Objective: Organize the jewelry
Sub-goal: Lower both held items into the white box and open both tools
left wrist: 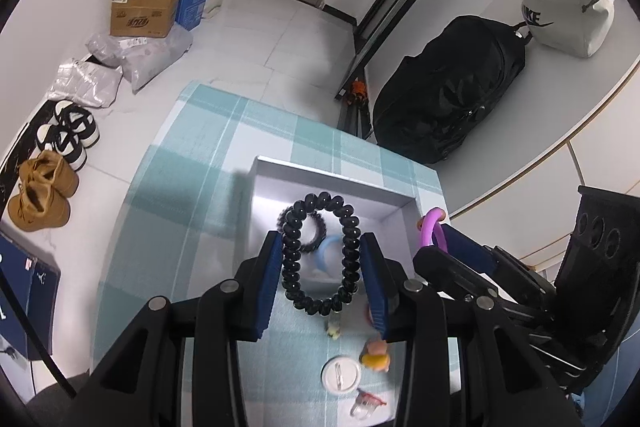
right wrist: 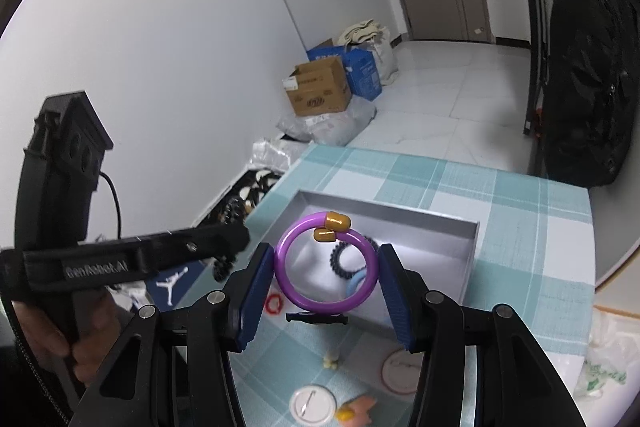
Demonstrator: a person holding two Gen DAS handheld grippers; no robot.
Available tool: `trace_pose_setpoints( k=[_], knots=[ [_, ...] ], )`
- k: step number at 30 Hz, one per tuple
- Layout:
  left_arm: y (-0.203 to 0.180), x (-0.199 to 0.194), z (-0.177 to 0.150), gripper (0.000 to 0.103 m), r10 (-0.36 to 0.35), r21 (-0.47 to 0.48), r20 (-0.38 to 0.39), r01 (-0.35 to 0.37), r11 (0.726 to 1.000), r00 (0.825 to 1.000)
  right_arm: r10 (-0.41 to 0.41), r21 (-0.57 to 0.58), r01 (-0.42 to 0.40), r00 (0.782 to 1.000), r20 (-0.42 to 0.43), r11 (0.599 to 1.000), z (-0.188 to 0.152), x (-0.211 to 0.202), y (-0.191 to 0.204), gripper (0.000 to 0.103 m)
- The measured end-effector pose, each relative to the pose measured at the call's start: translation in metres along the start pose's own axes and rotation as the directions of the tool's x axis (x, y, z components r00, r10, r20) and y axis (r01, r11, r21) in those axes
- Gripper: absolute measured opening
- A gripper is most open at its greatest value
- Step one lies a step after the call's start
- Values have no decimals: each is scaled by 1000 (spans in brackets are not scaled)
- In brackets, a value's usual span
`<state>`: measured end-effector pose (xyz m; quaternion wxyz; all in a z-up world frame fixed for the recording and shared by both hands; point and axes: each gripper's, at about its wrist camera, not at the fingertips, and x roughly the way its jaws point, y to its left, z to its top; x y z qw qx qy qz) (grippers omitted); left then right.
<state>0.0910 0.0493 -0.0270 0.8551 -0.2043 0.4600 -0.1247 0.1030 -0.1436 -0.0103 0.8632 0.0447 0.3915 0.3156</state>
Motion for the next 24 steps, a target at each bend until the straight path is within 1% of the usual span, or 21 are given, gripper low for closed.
trace_pose_setpoints(
  k=[4, 11, 18, 24],
  knots=[
    [-4, 9, 7, 33, -8, 3, -2, 8, 1000, 1000, 12, 49, -13, 1000, 8, 999, 6, 3, -12, 52],
    [-11, 25, 19, 33, -14, 1, -7, 14, 1000, 1000, 33, 156, -32, 999, -4, 987, 13, 14, -41, 52],
    [-11, 46, 25, 33, -10, -29, -48, 9, 1000, 999, 45, 222, -39, 999, -22, 974, 15, 27, -58, 52],
    [-12, 53, 29, 33, -12, -35, -67, 9, 999, 998, 51, 268, -39, 998, -36, 963, 15, 33, -68, 52]
  ],
)
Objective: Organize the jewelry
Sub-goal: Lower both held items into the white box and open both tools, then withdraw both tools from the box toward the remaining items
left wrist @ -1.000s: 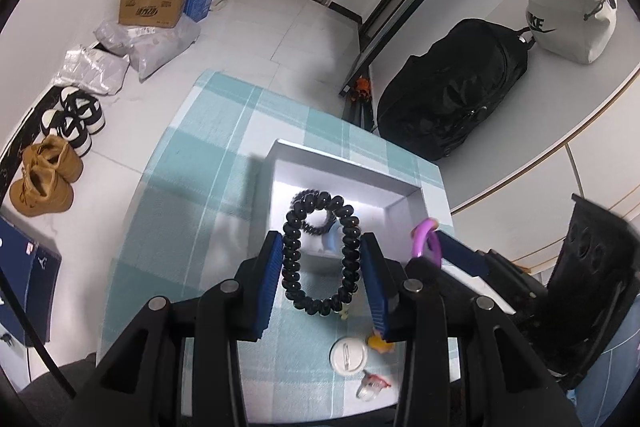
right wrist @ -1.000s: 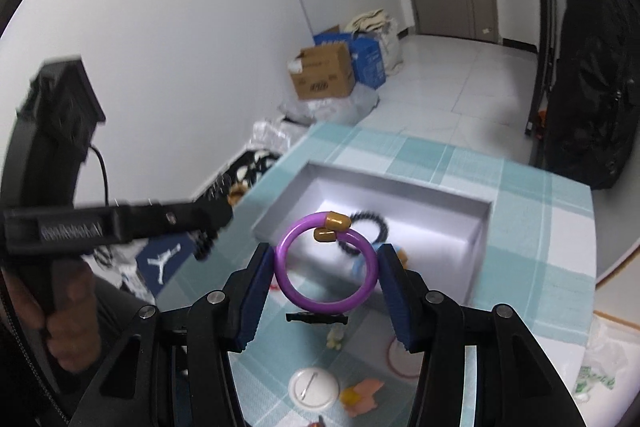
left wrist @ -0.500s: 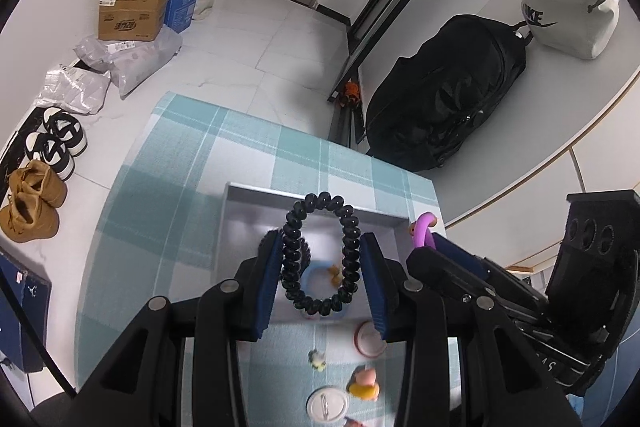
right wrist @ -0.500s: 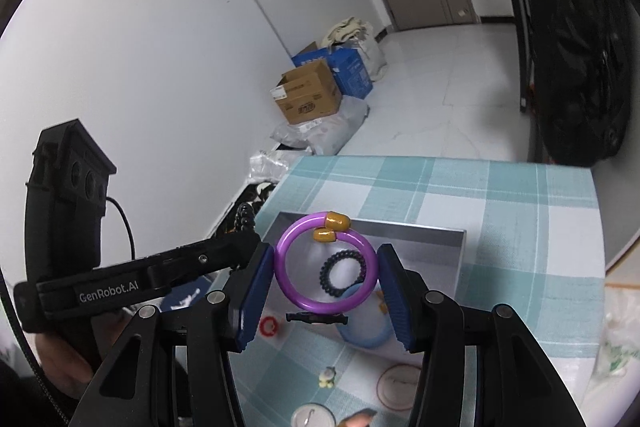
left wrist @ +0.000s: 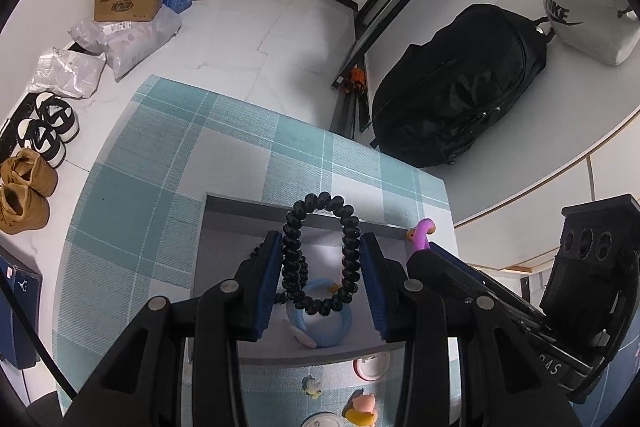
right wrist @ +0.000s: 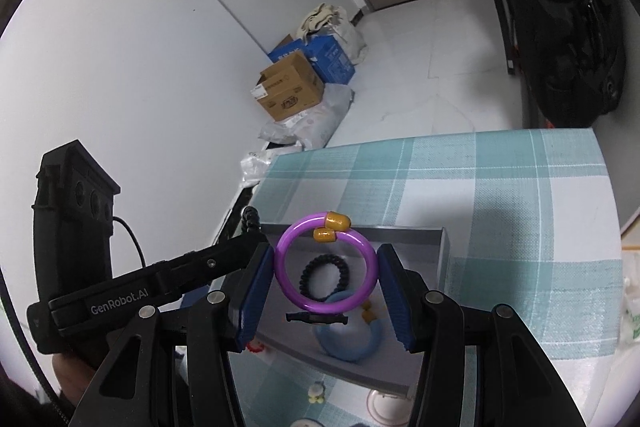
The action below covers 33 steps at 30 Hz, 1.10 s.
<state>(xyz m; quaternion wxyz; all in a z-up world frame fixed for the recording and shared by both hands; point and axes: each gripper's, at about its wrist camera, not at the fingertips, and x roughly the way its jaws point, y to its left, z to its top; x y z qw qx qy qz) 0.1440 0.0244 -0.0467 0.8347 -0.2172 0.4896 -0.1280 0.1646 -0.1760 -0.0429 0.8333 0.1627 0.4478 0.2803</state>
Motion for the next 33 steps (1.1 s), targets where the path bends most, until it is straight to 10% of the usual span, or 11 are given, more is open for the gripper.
trace_pose_setpoints(
  k=[20, 33],
  knots=[
    [7, -6, -1, 64, -123, -61, -31, 121, 991, 992, -12, 10, 12, 999, 36, 1000, -4, -10, -3, 67],
    [-9, -26, -17, 65, 7, 103, 32, -10, 995, 999, -35, -62, 39, 997, 74, 997, -11, -31, 5, 76]
  ],
)
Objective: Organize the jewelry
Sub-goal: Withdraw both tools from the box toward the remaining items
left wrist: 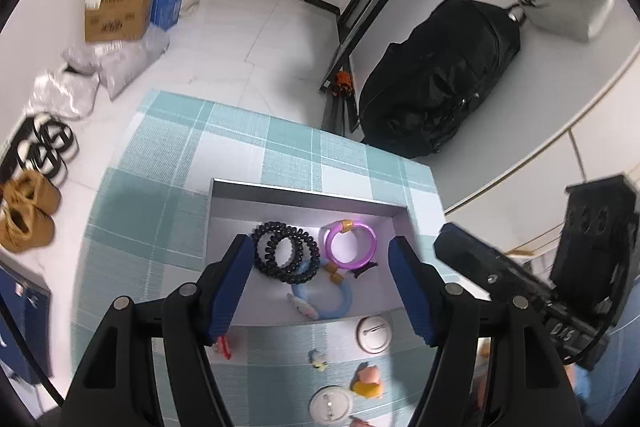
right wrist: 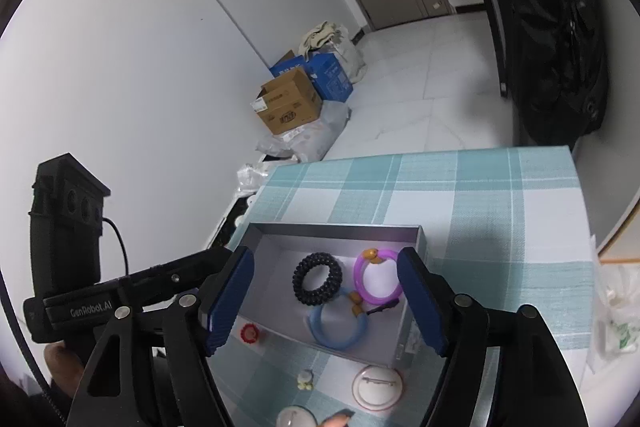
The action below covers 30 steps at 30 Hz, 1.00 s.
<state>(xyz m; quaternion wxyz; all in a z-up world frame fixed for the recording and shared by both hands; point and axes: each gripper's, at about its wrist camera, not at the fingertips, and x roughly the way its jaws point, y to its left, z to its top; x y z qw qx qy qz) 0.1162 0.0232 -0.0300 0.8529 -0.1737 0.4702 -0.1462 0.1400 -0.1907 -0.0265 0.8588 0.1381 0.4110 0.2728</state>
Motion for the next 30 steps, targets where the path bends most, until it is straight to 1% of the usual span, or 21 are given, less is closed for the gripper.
trace_pose_setpoints(
  k=[2, 5, 11, 15, 18, 23, 26, 28, 30],
  knots=[
    [-1, -2, -3, 65, 28, 23, 11, -29, 999, 1000, -2, -12, 2, 1000, 10, 1000, -1, -4, 2, 80],
    [3, -10, -7, 65, 54, 36, 31, -55, 998, 998, -8, -46, 9, 1000, 23, 999, -4, -7, 8, 84],
    [22, -27, -17, 66, 78, 5, 73, -78, 997, 994, -23, -103, 25, 1000, 22, 994, -17, -11, 18, 88],
    [31, -32, -28, 67, 101, -2, 75, -101, 995, 992, -38, -133, 40, 999, 17, 990, -27, -12, 25, 92],
    [36, -30, -37, 68, 125, 6, 56, -126, 992, 991, -49, -135, 48, 999, -1, 990, -34, -10, 26, 94],
    [43, -22, -50, 69, 162, 23, 1, -162, 986, 987, -73, -139, 70, 997, -20, 988, -43, -8, 26, 96],
    [41, -15, -58, 69, 218, 69, -1, -218, 974, 976, -78, -144, 74, 997, -20, 987, -48, -11, 27, 101],
    [42, -13, -62, 69, 244, 93, -12, -242, 966, 970, -79, -132, 76, 997, -18, 988, -52, -13, 25, 102],
    [46, -9, -65, 69, 240, 86, -35, -237, 968, 970, -82, -121, 78, 996, -30, 990, -56, -12, 22, 102]
  ],
)
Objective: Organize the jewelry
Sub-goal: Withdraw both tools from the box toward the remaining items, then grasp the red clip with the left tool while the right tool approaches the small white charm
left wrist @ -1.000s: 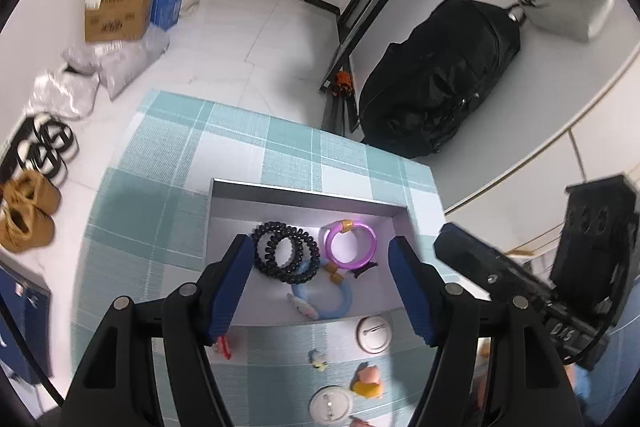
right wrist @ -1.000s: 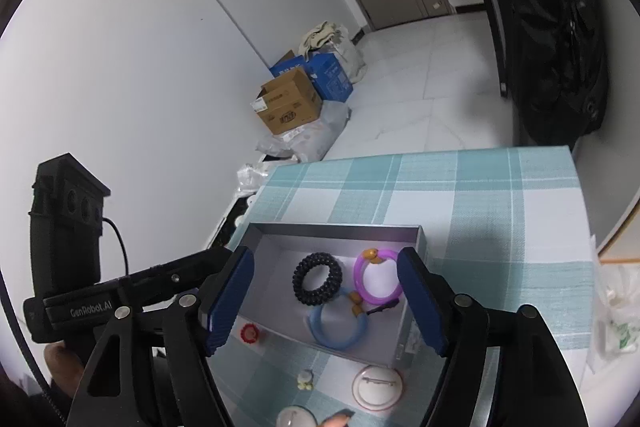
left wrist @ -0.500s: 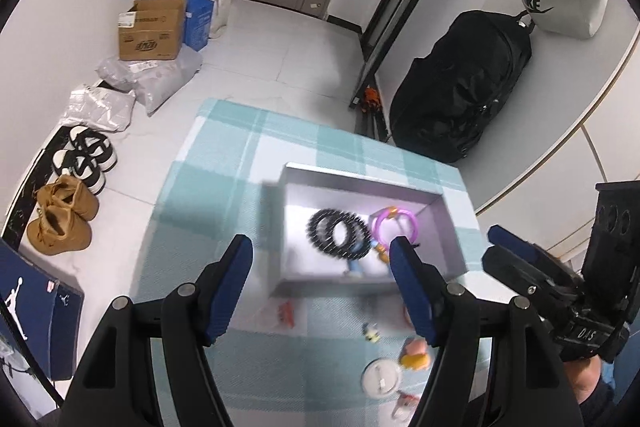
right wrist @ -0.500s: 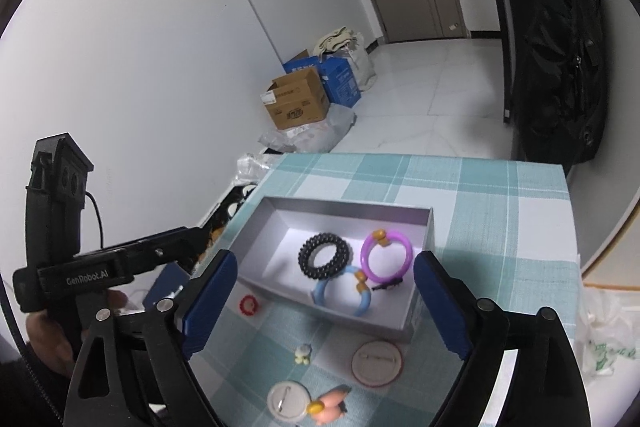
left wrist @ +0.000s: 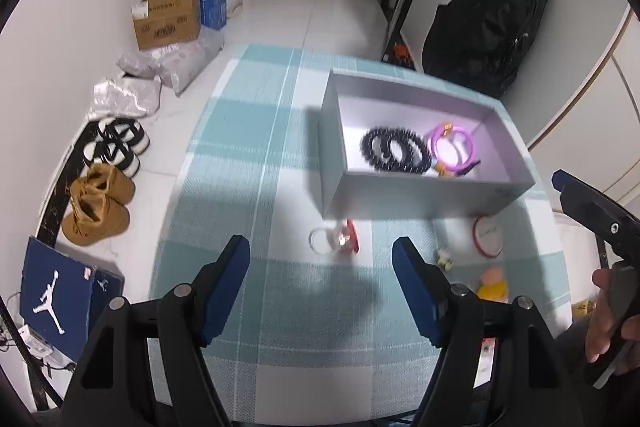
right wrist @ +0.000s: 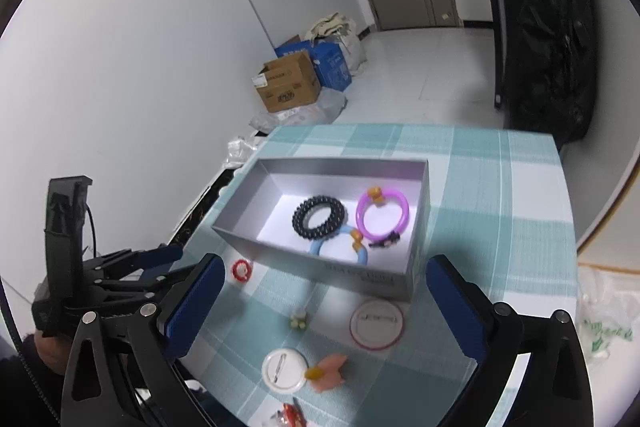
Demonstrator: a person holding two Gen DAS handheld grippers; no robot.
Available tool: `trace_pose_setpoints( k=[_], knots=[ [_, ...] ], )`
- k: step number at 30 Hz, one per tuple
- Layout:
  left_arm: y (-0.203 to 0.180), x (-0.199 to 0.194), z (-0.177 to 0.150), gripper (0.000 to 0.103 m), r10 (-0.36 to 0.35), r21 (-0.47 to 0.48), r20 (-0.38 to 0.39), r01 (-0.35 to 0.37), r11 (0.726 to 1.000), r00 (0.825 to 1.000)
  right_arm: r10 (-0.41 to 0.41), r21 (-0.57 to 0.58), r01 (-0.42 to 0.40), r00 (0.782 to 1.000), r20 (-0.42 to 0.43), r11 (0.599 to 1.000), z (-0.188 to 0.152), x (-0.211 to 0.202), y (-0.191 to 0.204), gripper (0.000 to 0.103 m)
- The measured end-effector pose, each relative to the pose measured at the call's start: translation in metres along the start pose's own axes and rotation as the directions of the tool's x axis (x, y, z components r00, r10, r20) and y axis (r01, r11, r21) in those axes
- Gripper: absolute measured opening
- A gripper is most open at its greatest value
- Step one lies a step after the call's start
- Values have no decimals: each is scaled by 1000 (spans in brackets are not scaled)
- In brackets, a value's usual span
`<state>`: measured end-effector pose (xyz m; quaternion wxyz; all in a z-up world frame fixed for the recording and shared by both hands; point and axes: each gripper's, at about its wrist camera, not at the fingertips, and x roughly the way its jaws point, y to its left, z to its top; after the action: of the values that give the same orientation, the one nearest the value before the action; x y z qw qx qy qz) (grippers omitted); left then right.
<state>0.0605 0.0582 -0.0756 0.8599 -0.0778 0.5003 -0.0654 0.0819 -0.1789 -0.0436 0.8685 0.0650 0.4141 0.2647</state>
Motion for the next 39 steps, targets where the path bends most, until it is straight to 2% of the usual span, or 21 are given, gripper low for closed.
trace_pose_setpoints(
  k=[3, 10, 14, 17, 21, 25, 28, 30, 34, 39],
  knots=[
    [6, 6, -3, 69, -15, -45, -21, 14, 999, 1000, -7, 0, 7, 1000, -21, 1000, -5, 3, 0, 102],
    [-1, 18, -5, 69, -17, -15, -73, 16, 1000, 997, -19, -39, 18, 999, -44, 999, -10, 5, 4, 103],
    [-8, 20, -4, 69, 11, 16, -75, -10, 1000, 997, -16, -21, 15, 998, -53, 1000, -10, 5, 1, 103],
    [-10, 24, -4, 69, 64, 39, -72, -61, 997, 995, -17, -26, 15, 999, -51, 1000, -10, 4, 1, 103],
    [-4, 29, -5, 68, 69, 20, -91, -67, 998, 993, -18, -36, 15, 998, -60, 999, -12, 5, 1, 103],
    [-4, 30, -1, 53, 51, 1, -89, -51, 999, 995, -22, -40, 19, 997, -71, 999, -14, 6, 0, 103],
    [-10, 33, 3, 49, 46, 8, -88, -46, 999, 995, -23, -40, 20, 997, -68, 999, -14, 6, 1, 103],
    [-15, 35, 4, 38, 46, 21, -92, -44, 999, 995, -25, -40, 23, 997, -68, 999, -14, 6, 0, 103],
    [-20, 36, 2, 25, 101, 73, -91, -95, 993, 991, -33, -37, 31, 997, -72, 999, -15, 6, -2, 103],
    [-16, 33, 1, 25, 68, 59, -97, -62, 996, 993, -40, -31, 38, 996, -77, 999, -15, 8, -4, 103]
  ],
)
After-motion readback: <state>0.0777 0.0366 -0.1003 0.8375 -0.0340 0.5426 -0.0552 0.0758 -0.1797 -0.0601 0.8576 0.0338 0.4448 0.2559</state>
